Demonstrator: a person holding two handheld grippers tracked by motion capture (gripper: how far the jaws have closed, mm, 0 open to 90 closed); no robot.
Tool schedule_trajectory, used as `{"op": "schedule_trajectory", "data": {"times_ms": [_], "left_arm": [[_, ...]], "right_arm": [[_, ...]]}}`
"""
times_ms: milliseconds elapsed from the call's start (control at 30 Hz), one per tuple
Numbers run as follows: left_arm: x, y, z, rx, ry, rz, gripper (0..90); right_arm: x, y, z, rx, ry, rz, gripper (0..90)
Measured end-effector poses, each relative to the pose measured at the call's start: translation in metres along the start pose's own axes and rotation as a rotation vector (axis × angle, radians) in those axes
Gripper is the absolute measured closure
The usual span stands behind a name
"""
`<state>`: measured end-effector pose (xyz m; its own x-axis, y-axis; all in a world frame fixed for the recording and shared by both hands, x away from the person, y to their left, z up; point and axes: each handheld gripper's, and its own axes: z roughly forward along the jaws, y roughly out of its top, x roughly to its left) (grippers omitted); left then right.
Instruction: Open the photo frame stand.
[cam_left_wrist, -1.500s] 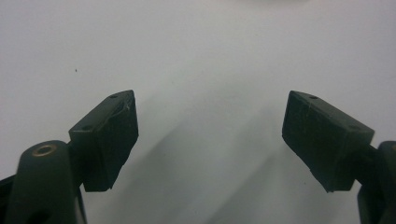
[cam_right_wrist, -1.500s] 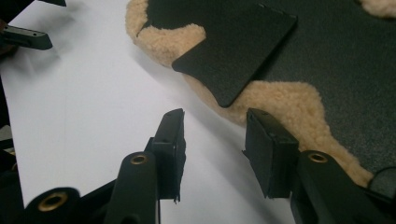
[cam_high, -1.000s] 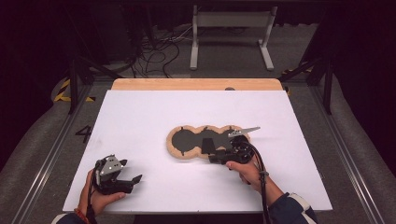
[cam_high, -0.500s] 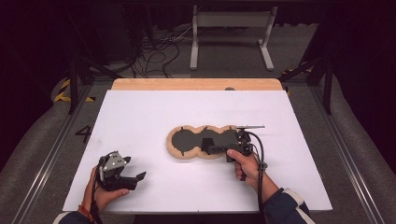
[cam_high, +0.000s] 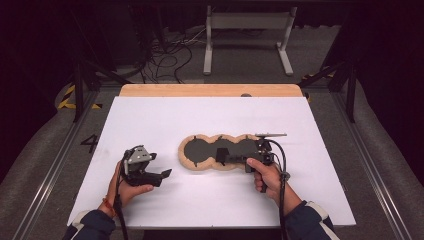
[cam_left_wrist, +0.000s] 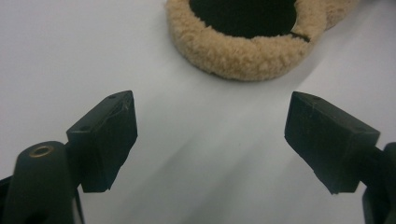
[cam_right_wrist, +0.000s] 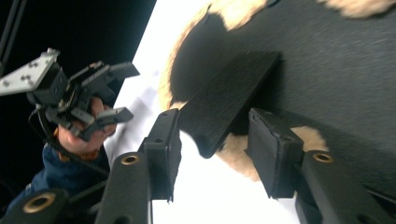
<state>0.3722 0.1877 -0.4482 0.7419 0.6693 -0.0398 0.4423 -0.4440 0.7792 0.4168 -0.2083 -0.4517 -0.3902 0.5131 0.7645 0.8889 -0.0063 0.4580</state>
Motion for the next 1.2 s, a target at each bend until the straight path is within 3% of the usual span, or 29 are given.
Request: {"op": "schedule_trajectory", "data": {"times_ms": [133,200,267,300,333,500,533,600,700,833,1200], "left_arm": [[-0.001,0.008,0.008,-0.009,-0.018,-0.007,17.6],[-0.001,0.013,0.012,-0.016,-0.03,-0.011,17.5],[0.001,0.017,0.012,-0.04,-0.023,-0.011,17.6],[0.004,0.019,0.012,-0.059,-0.038,-0.029,17.9],[0.009,0.021,0.012,-0.082,-0.052,-0.075,17.9],[0.016,0.025,0.02,-0.066,-0.073,-0.123,17.6],[0.017,0.026,0.024,-0.055,-0.07,-0.116,17.6],[0.017,0.027,0.03,-0.041,-0.082,-0.149,17.6],[0.018,0.03,0.038,-0.032,-0.086,-0.137,17.8],[0.017,0.032,0.046,-0.021,-0.106,-0.151,21.7],[0.018,0.032,0.063,0.027,-0.163,-0.156,20.3]], "right_arm": [[0.0,0.002,0.004,-0.03,-0.03,0.02,57.4],[-0.001,0.003,0.005,-0.032,-0.026,0.026,59.3],[-0.004,0.004,0.008,-0.043,-0.008,0.066,59.5],[-0.004,0.005,0.009,-0.032,-0.004,0.065,59.0],[-0.004,0.005,0.011,-0.026,0.004,0.07,58.4],[0.0,0.007,0.015,-0.028,-0.005,0.088,57.4],[0.0,0.007,0.015,-0.024,-0.009,0.087,56.5],[-0.002,0.008,0.016,-0.02,0.016,0.096,56.6],[-0.004,0.007,0.017,-0.026,0.032,0.102,57.0],[-0.002,0.006,0.017,-0.027,0.022,0.096,56.9],[-0.003,0.005,0.016,-0.006,0.035,0.001,59.4]]}}
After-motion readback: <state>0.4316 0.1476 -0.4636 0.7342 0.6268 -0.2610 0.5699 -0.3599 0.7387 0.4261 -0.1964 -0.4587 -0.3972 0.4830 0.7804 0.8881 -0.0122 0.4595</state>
